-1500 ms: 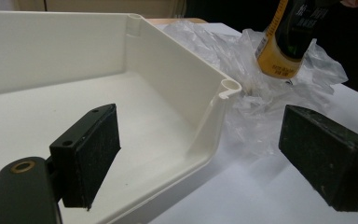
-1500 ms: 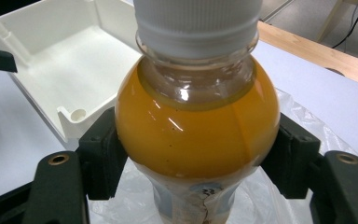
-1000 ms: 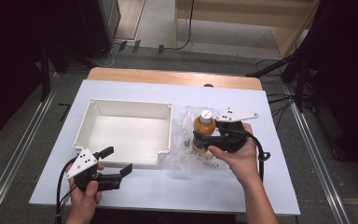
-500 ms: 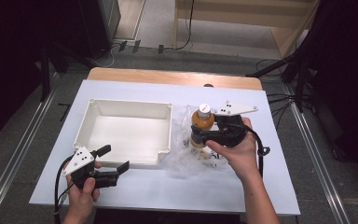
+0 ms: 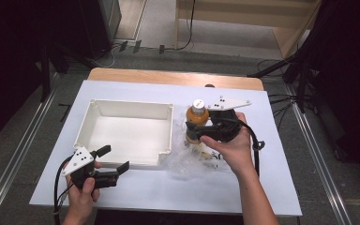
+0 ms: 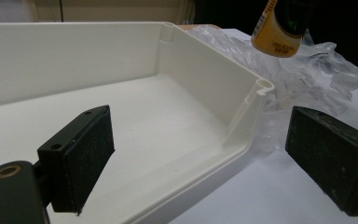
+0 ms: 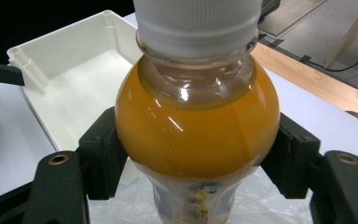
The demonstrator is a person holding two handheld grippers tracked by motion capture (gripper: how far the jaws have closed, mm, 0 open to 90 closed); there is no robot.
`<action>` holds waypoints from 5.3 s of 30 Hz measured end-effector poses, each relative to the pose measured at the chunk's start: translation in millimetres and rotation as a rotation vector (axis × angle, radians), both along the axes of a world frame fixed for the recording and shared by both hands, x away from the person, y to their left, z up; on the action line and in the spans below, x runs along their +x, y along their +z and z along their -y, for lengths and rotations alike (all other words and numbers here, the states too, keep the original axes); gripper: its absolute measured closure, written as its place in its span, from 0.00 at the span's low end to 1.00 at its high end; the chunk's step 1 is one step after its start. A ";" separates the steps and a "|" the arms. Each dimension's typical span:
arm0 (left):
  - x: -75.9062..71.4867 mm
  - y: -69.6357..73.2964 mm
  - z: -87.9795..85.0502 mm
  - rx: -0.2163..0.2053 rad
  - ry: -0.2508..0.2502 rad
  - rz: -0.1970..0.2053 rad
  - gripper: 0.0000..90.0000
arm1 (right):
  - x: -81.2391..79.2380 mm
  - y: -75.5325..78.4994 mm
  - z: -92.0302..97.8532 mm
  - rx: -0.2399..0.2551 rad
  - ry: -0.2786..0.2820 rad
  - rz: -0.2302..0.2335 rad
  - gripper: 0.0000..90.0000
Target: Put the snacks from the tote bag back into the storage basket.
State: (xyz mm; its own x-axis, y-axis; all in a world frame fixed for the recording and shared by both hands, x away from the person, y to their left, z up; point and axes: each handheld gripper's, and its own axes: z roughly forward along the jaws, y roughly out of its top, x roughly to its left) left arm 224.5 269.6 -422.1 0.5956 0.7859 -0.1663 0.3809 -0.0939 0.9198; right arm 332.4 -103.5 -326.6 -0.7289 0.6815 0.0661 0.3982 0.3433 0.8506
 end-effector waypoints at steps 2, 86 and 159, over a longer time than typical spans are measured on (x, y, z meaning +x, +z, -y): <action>0.3 -0.1 0.6 0.007 -0.002 -0.001 0.09 | 0.4 0.5 -1.6 -0.002 0.003 0.003 0.35; -18.0 1.3 -27.4 0.010 0.051 0.034 0.09 | 27.1 3.4 -89.4 -0.005 0.129 -0.003 0.35; -17.4 1.9 -27.0 -0.022 0.043 0.025 0.09 | 31.0 -48.3 -97.3 -0.058 0.136 -0.066 0.35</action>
State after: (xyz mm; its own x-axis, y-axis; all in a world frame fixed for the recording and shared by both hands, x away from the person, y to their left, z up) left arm 207.1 296.6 -420.3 0.5653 0.8073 -0.1694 0.3611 -0.0576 0.9307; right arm 363.4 -6.2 -375.0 -0.8100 0.5809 0.0807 0.3992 0.4453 0.8014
